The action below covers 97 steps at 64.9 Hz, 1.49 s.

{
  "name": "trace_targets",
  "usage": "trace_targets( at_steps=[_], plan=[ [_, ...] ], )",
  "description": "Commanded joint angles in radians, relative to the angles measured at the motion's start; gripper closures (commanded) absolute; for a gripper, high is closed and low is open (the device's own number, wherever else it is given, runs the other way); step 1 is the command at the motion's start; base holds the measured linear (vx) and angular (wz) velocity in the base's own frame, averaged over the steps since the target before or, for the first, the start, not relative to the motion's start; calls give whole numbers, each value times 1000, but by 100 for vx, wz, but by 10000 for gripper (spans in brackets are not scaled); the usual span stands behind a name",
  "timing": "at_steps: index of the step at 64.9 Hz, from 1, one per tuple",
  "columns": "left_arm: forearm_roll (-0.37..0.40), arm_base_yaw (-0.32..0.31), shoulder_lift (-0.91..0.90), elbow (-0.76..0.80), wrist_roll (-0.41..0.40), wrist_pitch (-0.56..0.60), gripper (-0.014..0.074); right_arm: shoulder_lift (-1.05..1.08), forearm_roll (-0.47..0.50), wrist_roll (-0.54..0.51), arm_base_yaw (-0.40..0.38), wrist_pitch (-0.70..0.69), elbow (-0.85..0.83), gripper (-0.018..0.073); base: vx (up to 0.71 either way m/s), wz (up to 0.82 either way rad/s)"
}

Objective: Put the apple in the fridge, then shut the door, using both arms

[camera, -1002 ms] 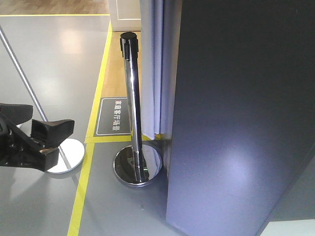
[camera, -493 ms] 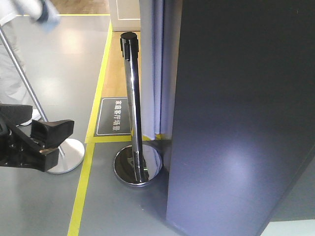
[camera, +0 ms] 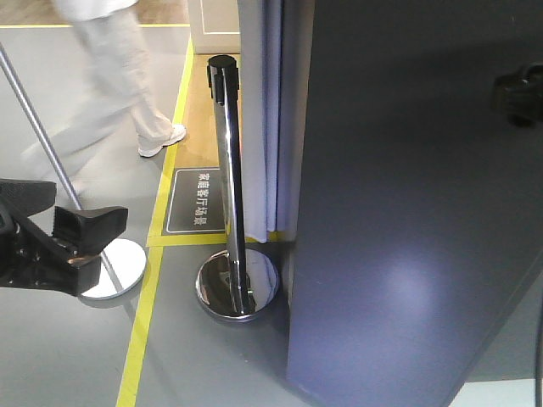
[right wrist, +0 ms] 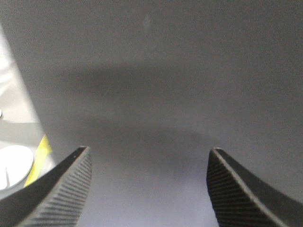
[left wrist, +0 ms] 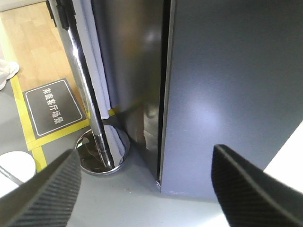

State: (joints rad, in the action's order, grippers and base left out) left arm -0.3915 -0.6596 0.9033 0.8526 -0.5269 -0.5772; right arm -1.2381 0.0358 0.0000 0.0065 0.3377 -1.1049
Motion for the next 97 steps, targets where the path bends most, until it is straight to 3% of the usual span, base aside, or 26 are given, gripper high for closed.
trace_targets(
  at_steps=[1,42,58,67,89,97],
  plan=[
    [-16,-1,-12,25,-10,55,52,-53,-9,0,-15,-126,-67,69,0,0],
    [-16,-1,-12,25,-10,53,52,-531,-9,-5,-14,-156,-527,69,0,0],
    [-16,-1,-12,25,-10,51,52,-629,-36,-18,-14,-160,-631,69,0,0],
    [-16,-1,-12,25,-10,48,52,-623,-16,-18,-14,-128,-639,69,0,-1],
    [-16,-1,-12,25,-10,48,52,-464,8,-18,-12,119,-634,69,0,-1],
    [-16,-1,-12,25,-10,48,52,-388,14,-19,-12,148,-559,69,0,0]
  ],
)
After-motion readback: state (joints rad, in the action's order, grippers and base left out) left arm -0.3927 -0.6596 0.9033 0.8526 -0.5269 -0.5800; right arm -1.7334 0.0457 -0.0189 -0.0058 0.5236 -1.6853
